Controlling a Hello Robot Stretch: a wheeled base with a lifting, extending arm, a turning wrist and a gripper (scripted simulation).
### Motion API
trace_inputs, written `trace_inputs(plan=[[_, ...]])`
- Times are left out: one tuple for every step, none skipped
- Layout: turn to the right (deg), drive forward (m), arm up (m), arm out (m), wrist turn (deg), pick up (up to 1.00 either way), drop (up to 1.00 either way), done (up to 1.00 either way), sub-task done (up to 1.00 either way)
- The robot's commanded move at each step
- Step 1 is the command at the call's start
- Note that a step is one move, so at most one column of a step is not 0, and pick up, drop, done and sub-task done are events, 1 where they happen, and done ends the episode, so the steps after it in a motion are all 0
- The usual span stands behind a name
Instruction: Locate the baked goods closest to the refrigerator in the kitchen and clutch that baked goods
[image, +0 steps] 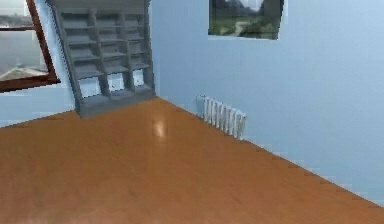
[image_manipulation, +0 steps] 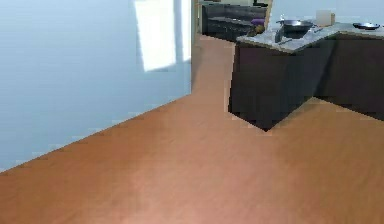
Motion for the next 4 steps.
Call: trace_inputs(plan=[[-39.0,0.00,0.00,0.00,0.0,0.00,0.00,0.00,0.00],[0.0,0.55,0.00,0.00,0.0,0.00,0.00,0.00,0.00],[-45.0,0.00,0.00,0.00,0.0,0.00,0.00,0.00,0.00],[-45.0,0.00,0.00,0.00,0.0,0.00,0.00,0.00,0.00]])
